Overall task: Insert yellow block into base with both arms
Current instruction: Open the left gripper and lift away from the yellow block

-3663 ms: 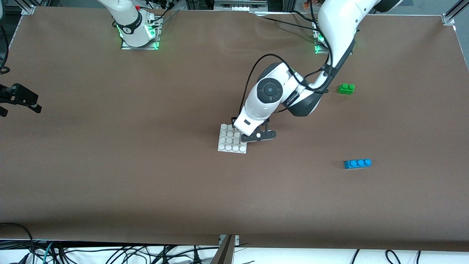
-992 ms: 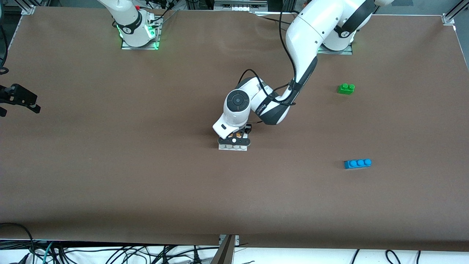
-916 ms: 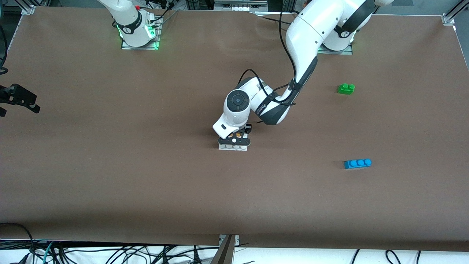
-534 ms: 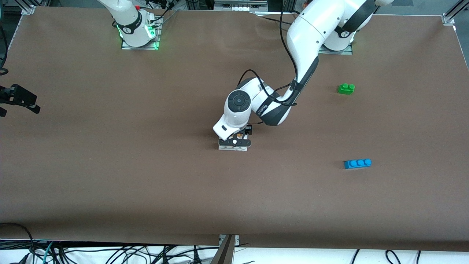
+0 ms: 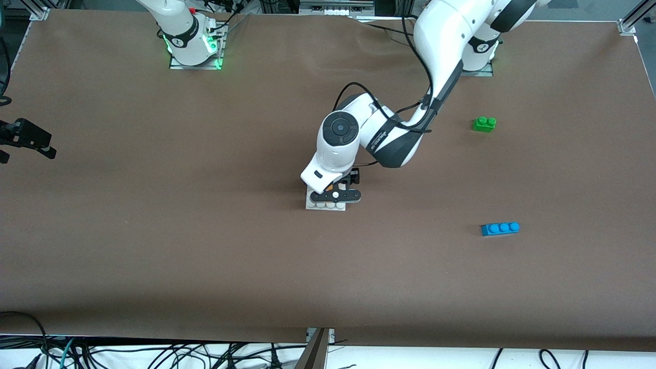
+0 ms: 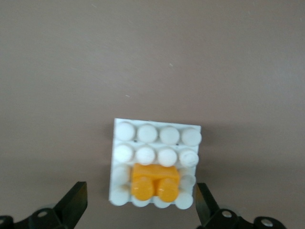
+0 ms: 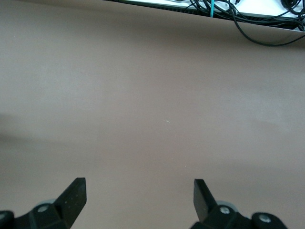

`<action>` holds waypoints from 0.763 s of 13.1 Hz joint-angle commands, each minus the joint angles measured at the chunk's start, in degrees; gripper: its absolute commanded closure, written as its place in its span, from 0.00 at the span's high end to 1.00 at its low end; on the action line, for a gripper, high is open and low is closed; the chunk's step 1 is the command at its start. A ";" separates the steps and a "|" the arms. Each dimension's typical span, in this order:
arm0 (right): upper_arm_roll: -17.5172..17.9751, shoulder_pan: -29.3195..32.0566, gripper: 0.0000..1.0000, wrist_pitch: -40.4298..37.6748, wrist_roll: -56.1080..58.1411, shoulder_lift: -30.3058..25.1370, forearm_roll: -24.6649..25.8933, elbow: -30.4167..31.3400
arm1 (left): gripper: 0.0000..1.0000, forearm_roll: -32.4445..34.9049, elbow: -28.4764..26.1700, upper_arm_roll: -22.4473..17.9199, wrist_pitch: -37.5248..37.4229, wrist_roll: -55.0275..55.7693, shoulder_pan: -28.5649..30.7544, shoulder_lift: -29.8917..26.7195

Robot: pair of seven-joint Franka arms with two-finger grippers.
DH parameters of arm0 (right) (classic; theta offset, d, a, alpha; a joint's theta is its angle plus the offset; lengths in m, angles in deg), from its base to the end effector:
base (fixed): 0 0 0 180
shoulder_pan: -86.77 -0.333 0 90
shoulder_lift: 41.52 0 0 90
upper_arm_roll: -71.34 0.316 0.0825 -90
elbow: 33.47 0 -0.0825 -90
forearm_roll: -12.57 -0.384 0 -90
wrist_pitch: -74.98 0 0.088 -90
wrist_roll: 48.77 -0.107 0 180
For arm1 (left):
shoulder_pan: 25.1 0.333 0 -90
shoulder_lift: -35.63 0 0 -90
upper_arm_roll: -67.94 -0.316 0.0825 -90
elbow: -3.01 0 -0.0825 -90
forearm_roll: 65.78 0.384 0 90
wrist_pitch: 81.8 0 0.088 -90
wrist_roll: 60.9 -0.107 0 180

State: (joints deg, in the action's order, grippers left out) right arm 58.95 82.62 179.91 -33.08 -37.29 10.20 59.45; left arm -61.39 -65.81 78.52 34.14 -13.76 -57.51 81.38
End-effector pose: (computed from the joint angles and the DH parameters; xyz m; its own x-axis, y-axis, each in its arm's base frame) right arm 0.5930 -0.0782 0.5830 0.9826 0.1232 0.1387 0.1226 -0.9924 0.0128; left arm 0.5833 -0.4845 0.3112 0.9951 0.0964 -0.0212 0.0976 -0.9929 0.0681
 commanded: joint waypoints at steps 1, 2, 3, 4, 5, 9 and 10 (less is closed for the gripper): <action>0.08 0.28 1.00 -0.61 0.74 -0.19 0.35 -0.10 | 1.00 -0.17 -1.48 1.11 -5.78 -1.60 4.71 -4.78; 0.00 0.28 1.00 -0.61 0.74 -0.19 0.35 -0.10 | 1.00 -0.08 -1.48 1.02 -8.86 -3.09 4.98 -6.10; -0.01 0.28 1.00 -0.61 0.83 -0.19 0.35 -0.10 | 1.00 0.01 -1.57 0.76 -12.02 -3.80 5.25 -7.94; -0.01 0.28 1.00 -0.61 0.74 -0.19 0.35 -0.10 | 1.00 0.10 -1.48 0.58 -15.01 -3.72 5.77 -9.43; -0.01 0.28 1.00 -0.61 0.74 -0.19 0.35 -0.10 | 1.00 0.27 -1.57 0.58 -18.00 -3.90 6.65 -11.02; 0.08 0.19 1.00 -0.61 0.74 -0.19 0.35 -0.10 | 1.00 -0.17 -3.14 0.67 -26.89 -11.51 13.23 -18.39; 0.08 0.19 1.00 -0.61 0.74 -0.19 0.35 -0.10 | 1.00 -0.17 -4.98 1.02 -27.60 -13.81 16.21 -20.68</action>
State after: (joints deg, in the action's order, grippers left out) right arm 58.93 82.63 179.89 -33.08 -37.29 10.20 59.46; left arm -61.39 -66.00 78.62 8.01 -22.13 -46.10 66.12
